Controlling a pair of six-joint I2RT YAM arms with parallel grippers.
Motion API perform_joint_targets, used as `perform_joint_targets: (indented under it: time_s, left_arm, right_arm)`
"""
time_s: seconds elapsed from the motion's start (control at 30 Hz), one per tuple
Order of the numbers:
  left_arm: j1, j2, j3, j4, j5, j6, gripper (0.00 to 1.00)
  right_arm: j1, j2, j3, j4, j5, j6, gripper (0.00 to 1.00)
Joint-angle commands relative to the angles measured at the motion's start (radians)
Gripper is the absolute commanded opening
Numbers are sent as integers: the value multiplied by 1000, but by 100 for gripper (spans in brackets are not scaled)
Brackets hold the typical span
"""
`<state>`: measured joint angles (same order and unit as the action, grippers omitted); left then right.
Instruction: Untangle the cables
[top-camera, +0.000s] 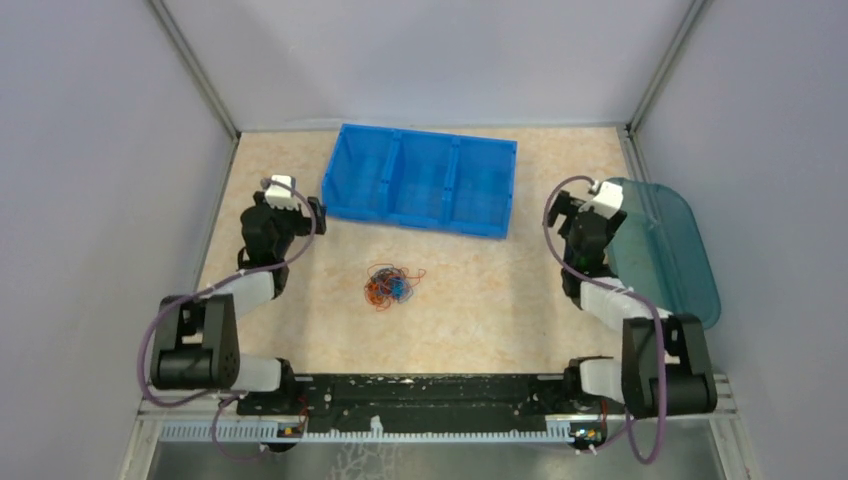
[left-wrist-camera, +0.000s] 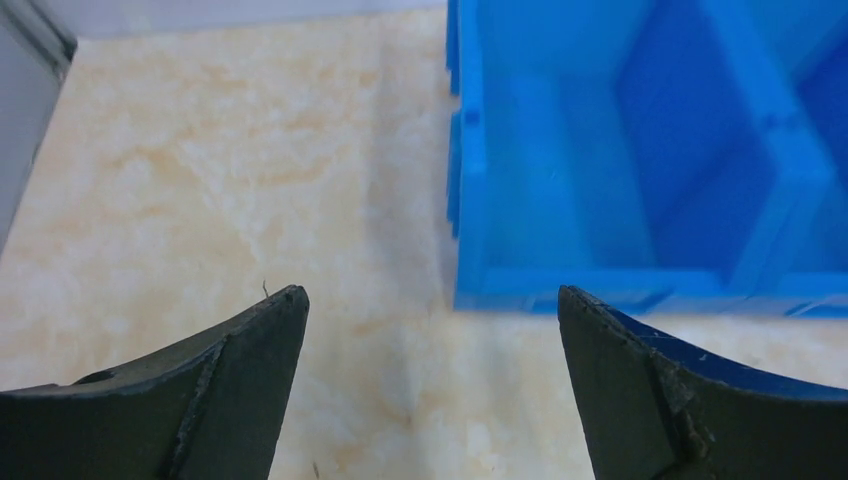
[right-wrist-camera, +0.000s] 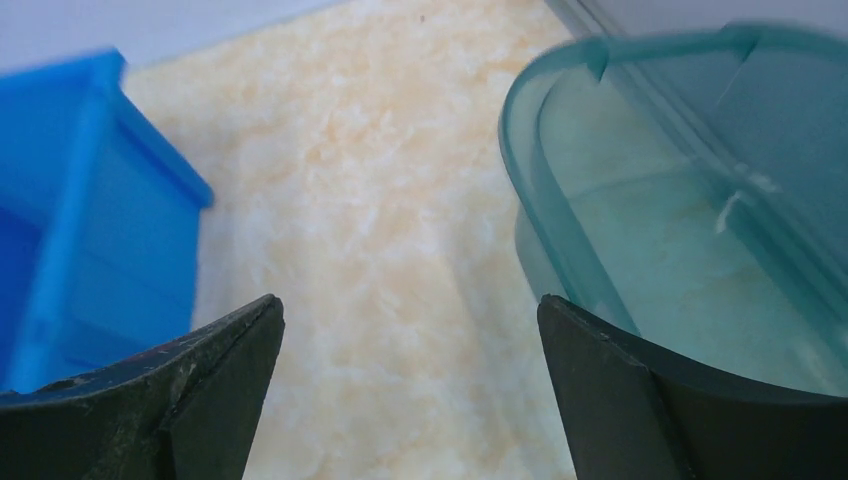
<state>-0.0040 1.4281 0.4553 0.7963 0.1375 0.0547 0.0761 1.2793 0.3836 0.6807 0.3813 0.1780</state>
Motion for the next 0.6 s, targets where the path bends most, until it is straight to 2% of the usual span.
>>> perform_joint_targets:
  time_s: [0.0, 0.07, 0.17, 0.27, 0.33, 0.43, 0.57]
  left_arm:
    - [4, -134, 130, -444, 103, -35, 100]
    - [4, -185, 194, -639, 157, -15, 100]
    - [5, -277, 215, -767, 217, 47, 100]
    - [5, -351, 215, -844, 301, 96, 100]
    - [4, -364, 233, -907, 352, 116, 100]
    - [4, -352, 275, -1008, 383, 143, 100]
    - [4, -340, 328, -1125, 390, 170, 100]
  right_arm:
    - [-8, -166, 133, -351, -40, 145, 99]
    - [-8, -244, 113, -358, -66, 214, 99]
    - [-13, -379, 69, -365, -121, 389, 99]
    - [-12, -493, -20, -246, -304, 427, 99]
    - [10, -502, -5, -311, -368, 412, 99]
    - [130, -447, 93, -500, -308, 286, 99]
    - [376, -399, 155, -523, -223, 187, 99]
